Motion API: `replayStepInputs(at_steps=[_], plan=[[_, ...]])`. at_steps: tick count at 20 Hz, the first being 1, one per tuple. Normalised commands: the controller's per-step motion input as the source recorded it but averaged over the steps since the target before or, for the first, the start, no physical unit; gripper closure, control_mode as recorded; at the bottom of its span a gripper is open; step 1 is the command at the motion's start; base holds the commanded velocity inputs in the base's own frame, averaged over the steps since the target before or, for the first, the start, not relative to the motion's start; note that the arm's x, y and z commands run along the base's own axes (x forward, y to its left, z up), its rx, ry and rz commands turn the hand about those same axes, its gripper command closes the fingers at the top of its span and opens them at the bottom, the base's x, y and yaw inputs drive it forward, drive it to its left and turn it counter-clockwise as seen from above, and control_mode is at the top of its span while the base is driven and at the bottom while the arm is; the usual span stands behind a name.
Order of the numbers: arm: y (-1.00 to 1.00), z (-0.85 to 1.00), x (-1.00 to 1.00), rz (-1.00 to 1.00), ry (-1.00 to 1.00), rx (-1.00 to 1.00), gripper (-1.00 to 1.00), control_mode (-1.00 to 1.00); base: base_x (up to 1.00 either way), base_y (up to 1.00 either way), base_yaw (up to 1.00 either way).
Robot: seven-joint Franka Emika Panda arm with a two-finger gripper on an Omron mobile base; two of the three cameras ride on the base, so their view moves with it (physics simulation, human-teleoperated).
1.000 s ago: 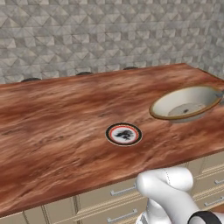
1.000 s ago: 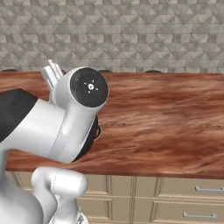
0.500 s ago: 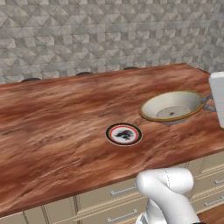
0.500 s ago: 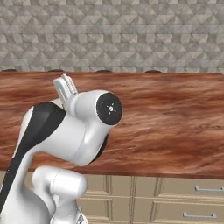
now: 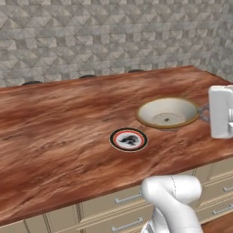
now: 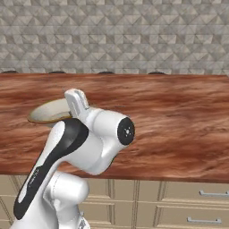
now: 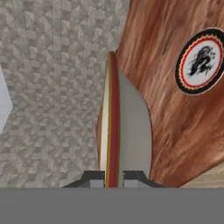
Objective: Move the bowls from the cabinet to the plates on the dining table.
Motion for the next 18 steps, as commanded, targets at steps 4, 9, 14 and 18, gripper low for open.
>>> replayStepInputs(at_steps=[4, 9, 14, 18], plan=[[0.00, -0.21, 0.33, 0.07, -0.02, 0.14, 1.00, -1.00, 0.00, 0.00, 0.00], [0.00, -0.15, 0.36, 0.07, 0.00, 0.10, 1.00, -1.00, 0.00, 0.00, 0.00], [0.03, -0.36, 0.33, 0.04, 0.05, 0.01, 1.00, -1.00, 0.00, 0.00, 0.00], [0.05, -0.32, 0.32, 0.03, 0.04, -0.01, 1.00, -1.00, 0.00, 0.00, 0.00]])
